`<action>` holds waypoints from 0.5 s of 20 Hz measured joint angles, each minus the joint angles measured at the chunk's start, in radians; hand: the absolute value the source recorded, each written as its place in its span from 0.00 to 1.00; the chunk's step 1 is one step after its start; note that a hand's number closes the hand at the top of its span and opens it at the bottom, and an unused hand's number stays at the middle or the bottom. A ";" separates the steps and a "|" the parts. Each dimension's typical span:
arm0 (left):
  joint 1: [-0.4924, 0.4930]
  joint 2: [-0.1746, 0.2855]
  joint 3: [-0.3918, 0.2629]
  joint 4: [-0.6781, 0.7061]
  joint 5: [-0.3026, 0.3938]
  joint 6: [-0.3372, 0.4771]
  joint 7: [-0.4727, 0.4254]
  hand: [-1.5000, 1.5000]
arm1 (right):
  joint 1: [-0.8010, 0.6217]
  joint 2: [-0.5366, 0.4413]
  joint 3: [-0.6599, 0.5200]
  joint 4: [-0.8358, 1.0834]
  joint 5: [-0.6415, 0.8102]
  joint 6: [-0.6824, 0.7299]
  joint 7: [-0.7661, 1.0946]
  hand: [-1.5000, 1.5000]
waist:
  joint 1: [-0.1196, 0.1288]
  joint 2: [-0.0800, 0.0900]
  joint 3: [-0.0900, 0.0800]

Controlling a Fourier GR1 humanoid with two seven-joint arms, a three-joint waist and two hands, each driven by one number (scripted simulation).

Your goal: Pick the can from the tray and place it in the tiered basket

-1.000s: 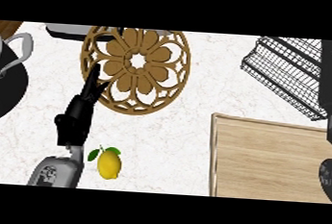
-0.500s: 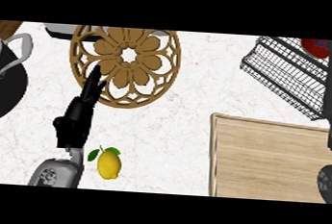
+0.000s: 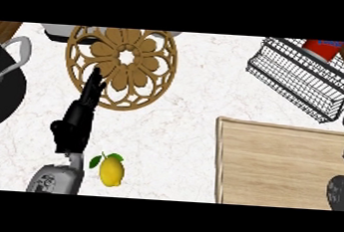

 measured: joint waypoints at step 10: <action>0.031 0.012 0.022 0.000 0.006 0.003 0.004 0.50 | 0.183 0.135 -0.047 -0.553 -0.013 0.022 0.036 0.00 | -0.046 -0.020 0.000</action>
